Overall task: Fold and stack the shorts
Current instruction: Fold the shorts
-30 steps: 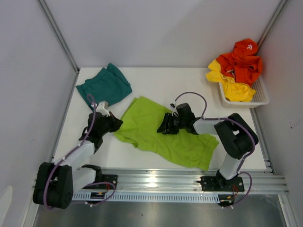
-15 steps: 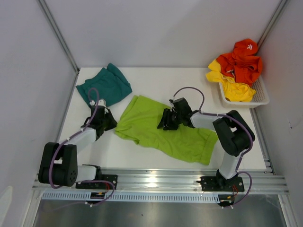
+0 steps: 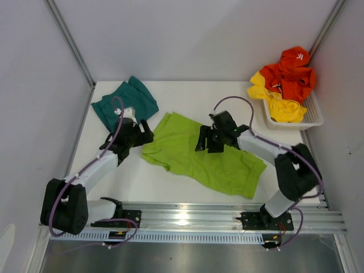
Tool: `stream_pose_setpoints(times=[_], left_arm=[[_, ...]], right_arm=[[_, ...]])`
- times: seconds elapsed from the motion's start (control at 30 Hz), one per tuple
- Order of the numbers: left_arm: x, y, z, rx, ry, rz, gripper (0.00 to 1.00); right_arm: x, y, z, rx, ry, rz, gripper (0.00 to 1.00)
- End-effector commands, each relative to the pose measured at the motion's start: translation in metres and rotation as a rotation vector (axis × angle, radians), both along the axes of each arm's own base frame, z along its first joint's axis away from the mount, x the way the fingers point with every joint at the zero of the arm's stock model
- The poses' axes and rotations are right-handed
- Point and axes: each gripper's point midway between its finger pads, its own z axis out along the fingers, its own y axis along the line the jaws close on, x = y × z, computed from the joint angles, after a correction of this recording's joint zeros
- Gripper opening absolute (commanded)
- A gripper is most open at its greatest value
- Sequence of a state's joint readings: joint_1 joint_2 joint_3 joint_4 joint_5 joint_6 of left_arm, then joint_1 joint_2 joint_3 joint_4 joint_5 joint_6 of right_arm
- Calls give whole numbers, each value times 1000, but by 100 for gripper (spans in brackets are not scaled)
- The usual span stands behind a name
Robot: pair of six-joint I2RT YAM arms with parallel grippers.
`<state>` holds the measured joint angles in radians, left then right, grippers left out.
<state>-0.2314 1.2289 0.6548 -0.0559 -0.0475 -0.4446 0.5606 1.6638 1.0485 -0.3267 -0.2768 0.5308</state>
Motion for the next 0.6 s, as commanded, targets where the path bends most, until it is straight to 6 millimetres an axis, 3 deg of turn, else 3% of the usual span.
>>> stream_pose_setpoints(times=[0.0, 0.03, 0.07, 0.1, 0.17, 0.2, 0.27, 0.3, 0.33, 0.4, 0.47, 0.57], left_arm=[[-1, -46, 59, -42, -131, -108, 86], [-4, -57, 64, -58, -141, -143, 85], [-6, -68, 73, -70, -157, -170, 85], [-13, -89, 79, -91, -166, -224, 84], [-22, -114, 86, -123, -181, -293, 84], [-31, -137, 90, -152, -191, -345, 84], [-36, -163, 84, -186, -179, -404, 84], [-41, -180, 83, -213, -177, -434, 84], [-38, -192, 69, -210, -141, -451, 84], [-45, -217, 56, -248, -91, -528, 84], [-40, -238, 37, -271, -46, -569, 84], [-28, -253, 15, -268, 2, -572, 84]], right_arm=[[-13, -35, 45, -49, -79, -71, 71], [-18, -45, 46, -59, -72, -109, 73], [-33, -61, 35, -98, -39, -137, 73], [-39, -69, 51, -77, -75, -166, 73], [-57, -91, 44, -95, -38, -250, 72], [-63, -98, 58, -61, -76, -288, 73], [-75, -117, 51, -78, -37, -424, 73], [-77, -127, 59, -72, -68, -487, 76], [-79, -142, 55, -120, -70, -564, 80], [-79, -153, 53, -126, -79, -652, 80], [-78, -167, 50, -175, -94, -703, 81], [-72, -173, 35, -262, -61, -714, 72]])
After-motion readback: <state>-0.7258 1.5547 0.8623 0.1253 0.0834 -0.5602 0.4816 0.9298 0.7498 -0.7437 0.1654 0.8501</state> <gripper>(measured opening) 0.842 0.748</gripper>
